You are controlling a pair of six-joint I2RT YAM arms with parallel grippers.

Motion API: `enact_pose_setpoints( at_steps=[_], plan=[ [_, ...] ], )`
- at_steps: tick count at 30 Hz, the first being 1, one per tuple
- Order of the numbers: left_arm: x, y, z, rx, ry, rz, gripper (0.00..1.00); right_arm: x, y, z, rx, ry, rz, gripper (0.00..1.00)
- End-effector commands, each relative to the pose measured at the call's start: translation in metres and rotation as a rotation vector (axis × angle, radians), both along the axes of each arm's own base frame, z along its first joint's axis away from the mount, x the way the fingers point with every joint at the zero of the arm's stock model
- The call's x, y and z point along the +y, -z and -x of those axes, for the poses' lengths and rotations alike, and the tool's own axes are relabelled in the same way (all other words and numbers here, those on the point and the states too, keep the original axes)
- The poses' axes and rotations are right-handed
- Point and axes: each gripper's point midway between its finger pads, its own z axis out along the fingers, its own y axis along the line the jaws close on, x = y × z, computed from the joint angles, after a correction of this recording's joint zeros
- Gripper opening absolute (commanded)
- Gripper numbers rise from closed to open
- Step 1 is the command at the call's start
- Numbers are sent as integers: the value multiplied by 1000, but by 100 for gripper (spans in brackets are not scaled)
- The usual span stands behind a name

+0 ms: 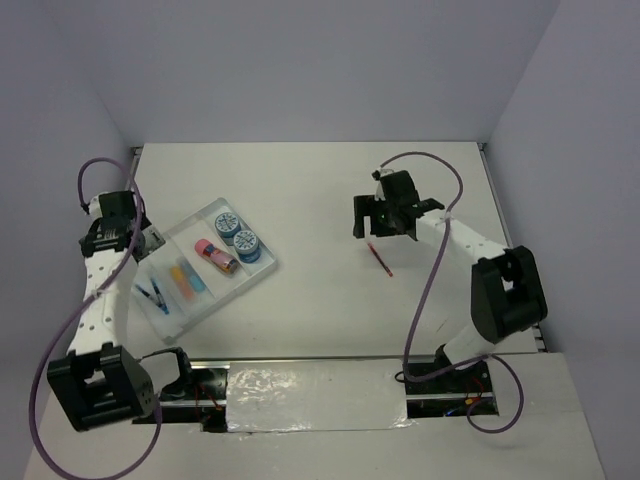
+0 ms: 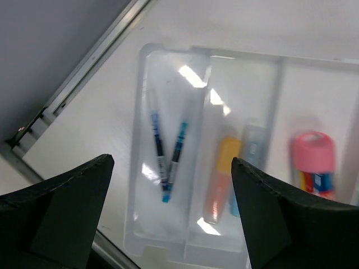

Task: Sort the stationery into containers
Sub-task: Pick up the pen from the center of the board.

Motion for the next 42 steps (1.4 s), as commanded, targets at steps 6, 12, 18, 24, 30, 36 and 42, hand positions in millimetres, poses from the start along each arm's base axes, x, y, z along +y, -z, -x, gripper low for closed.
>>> enact_pose_setpoints(
  at_steps=[6, 12, 18, 24, 30, 36, 42],
  plan=[
    [-28, -25, -19, -131, 124, -5, 99, -43, 56, 1, 151, 32, 235, 80],
    [-33, -28, -21, -155, 149, 8, 99, -47, 95, 11, 269, 26, 248, 61],
    [-37, -27, -24, -158, 172, 23, 99, -50, 110, 23, 312, 24, 276, 41],
    [-91, -36, -49, -280, 422, 174, 99, -12, 82, 25, 193, -80, 86, 4],
    [-281, -86, -51, -504, 1035, 550, 99, 74, -27, 53, -27, -332, -503, 0],
    [-376, -127, -17, -606, 1277, 751, 99, 115, -134, 115, -209, -618, -862, 0],
    [-403, -160, -3, -738, 1361, 858, 99, 146, -184, 162, -256, -805, -960, 1]
  ],
)
